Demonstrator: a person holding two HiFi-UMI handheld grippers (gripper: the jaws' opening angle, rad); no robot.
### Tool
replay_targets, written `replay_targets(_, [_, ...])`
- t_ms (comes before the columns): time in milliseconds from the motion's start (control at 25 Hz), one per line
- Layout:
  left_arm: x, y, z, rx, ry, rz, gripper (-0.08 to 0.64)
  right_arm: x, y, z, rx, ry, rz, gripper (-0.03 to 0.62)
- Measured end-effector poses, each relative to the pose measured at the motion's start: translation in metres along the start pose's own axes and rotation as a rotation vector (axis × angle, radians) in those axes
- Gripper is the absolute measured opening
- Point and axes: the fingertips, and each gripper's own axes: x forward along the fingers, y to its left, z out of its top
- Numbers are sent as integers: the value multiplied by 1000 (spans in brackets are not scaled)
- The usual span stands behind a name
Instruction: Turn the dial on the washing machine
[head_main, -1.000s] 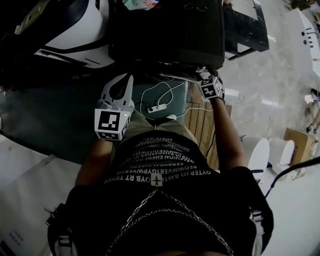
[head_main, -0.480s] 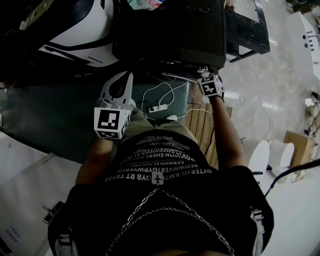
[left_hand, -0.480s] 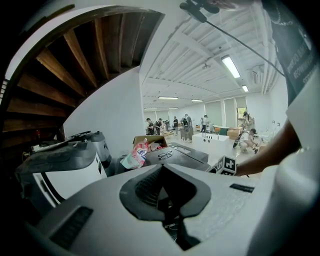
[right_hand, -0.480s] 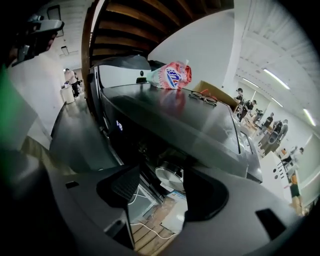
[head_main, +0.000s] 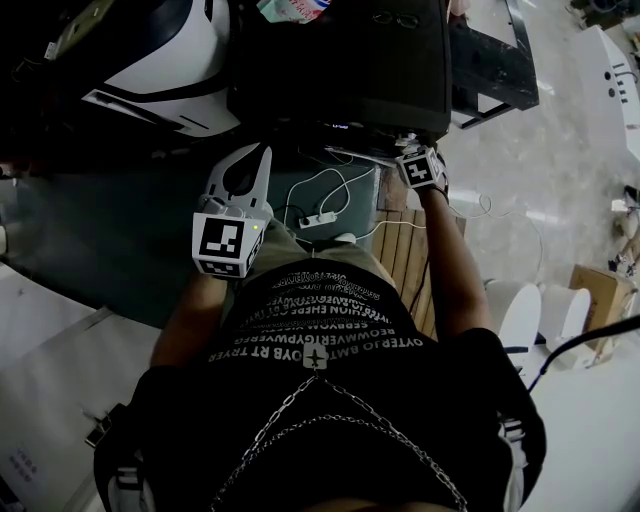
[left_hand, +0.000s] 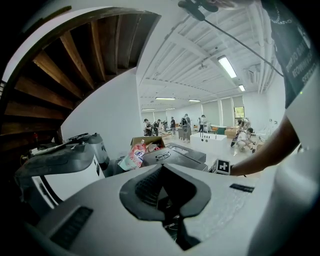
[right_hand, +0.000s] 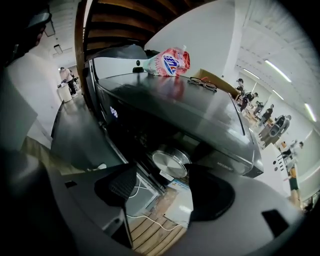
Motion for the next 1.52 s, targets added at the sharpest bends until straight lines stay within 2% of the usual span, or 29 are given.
replay_targets(200, [-6, -3, -2, 5, 4, -3, 6, -24, 12, 25, -48, -59, -16, 308])
replay_targets(400, [-7, -5, -2, 13, 14, -15, 6, -24, 18, 28, -113, -42, -27, 308])
replay_targets(520, [-5, -6, -2, 15, 14, -25, 6, -21, 23, 24, -114, -17, -3, 308])
replay_targets(640, [-3, -8, -3, 15, 16, -33, 6, -18, 22, 23, -113, -13, -16, 308])
replay_targets(880, [-5, -6, -3, 19, 18, -31, 6, -14, 10, 12, -61, 39, -32, 311])
replay_targets(1000, [-8, -4, -2, 18, 8, -29, 6, -12, 7, 9, -33, 34, -33, 316])
replay_targets(1240, [-12, 2, -3, 17, 10, -16, 6, -21, 20, 28, -85, -11, -32, 316])
replay_targets(1400, [-12, 0, 0, 19, 0, -15, 6, -13, 25, 22, -136, 30, -42, 313])
replay_targets(1520, [-14, -1, 0, 23, 2, -16, 6, -15, 20, 20, -126, 43, -64, 304])
